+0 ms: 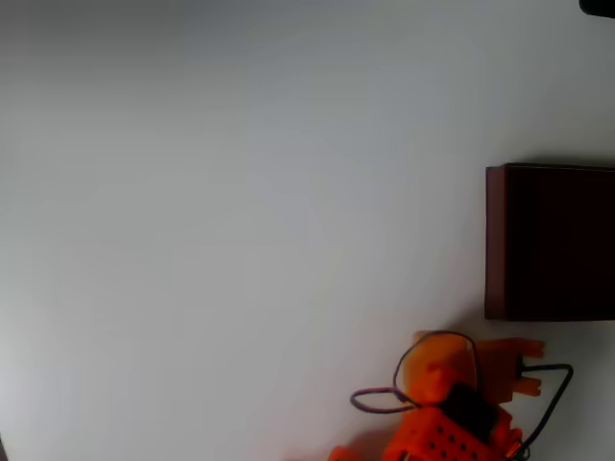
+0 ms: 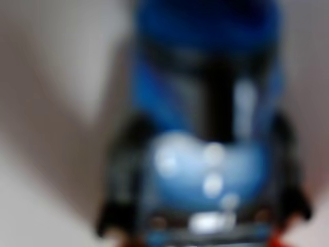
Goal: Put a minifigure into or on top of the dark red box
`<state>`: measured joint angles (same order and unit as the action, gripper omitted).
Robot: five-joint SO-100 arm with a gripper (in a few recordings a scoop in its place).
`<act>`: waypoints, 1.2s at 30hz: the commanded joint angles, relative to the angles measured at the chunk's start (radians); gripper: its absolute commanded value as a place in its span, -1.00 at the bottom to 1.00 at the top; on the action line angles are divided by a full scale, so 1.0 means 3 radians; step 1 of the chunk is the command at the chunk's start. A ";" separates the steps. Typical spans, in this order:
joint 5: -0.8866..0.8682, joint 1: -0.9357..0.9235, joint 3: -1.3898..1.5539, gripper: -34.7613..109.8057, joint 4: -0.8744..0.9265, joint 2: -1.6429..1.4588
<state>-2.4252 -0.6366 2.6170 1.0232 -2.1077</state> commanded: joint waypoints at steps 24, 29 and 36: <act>0.1958 -0.0752 -0.2122 -0.52 0.1212 -0.0128; 0.2245 -0.0486 -0.2424 -0.52 0.1048 0.0368; 0.2633 -0.0205 -0.3119 -0.52 0.1043 0.1524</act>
<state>-1.6690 -0.7225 1.7671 1.3376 -1.7181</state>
